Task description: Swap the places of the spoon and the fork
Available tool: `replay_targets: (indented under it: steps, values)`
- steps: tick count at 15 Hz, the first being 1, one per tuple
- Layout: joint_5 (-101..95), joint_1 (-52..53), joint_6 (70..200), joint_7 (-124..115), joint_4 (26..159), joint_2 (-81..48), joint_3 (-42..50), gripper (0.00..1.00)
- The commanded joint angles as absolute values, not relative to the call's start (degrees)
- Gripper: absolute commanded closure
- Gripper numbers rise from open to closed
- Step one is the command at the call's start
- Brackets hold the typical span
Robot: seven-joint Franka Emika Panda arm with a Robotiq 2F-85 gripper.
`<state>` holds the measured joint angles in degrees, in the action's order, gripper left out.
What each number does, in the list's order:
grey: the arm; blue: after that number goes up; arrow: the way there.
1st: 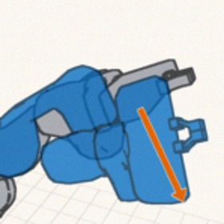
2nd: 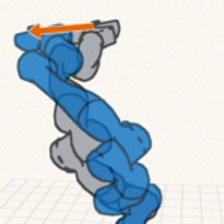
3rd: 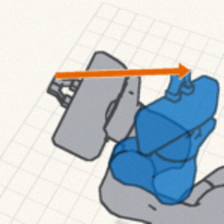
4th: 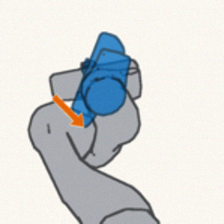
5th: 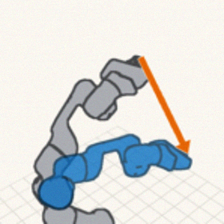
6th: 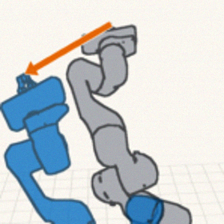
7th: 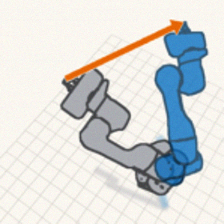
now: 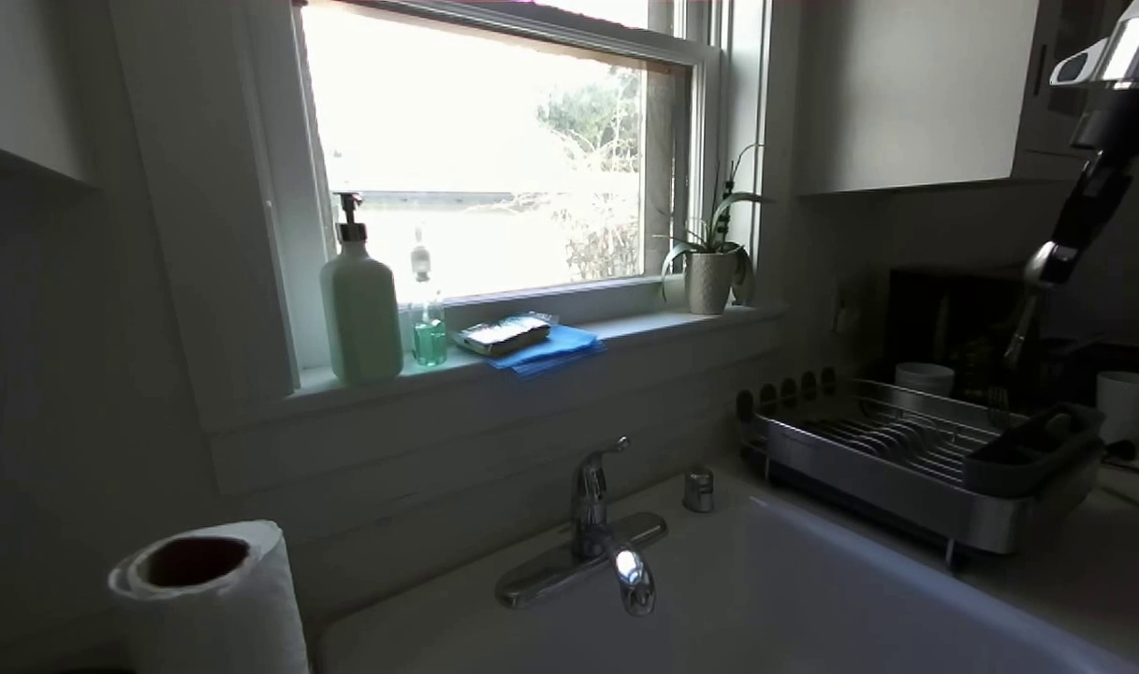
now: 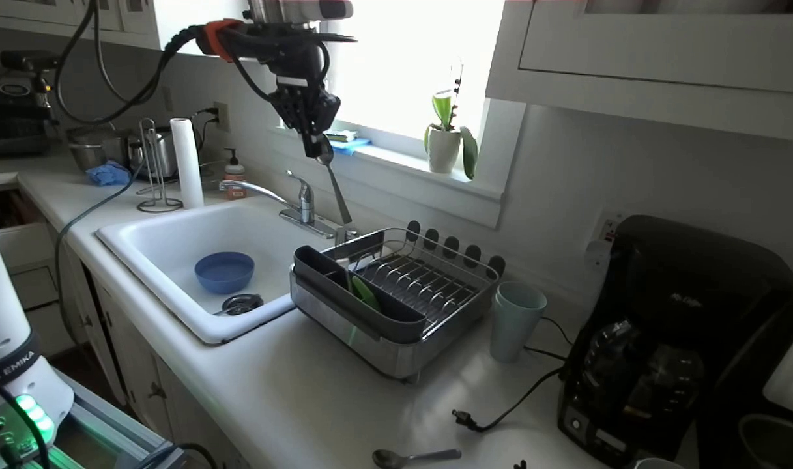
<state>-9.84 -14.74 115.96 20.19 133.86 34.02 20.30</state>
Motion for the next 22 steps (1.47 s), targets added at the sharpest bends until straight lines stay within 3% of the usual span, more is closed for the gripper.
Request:
replay_targets:
  steps: [1,9,22]
  values:
    - [-7.2,-14.0,114.2,21.6,132.4,34.6,21.8,0.99]
    - [-6.7,-14.4,110.8,24.8,130.8,29.3,26.5,0.99]
    - [-8.7,-16.6,123.4,29.5,132.2,18.2,28.3,0.99]
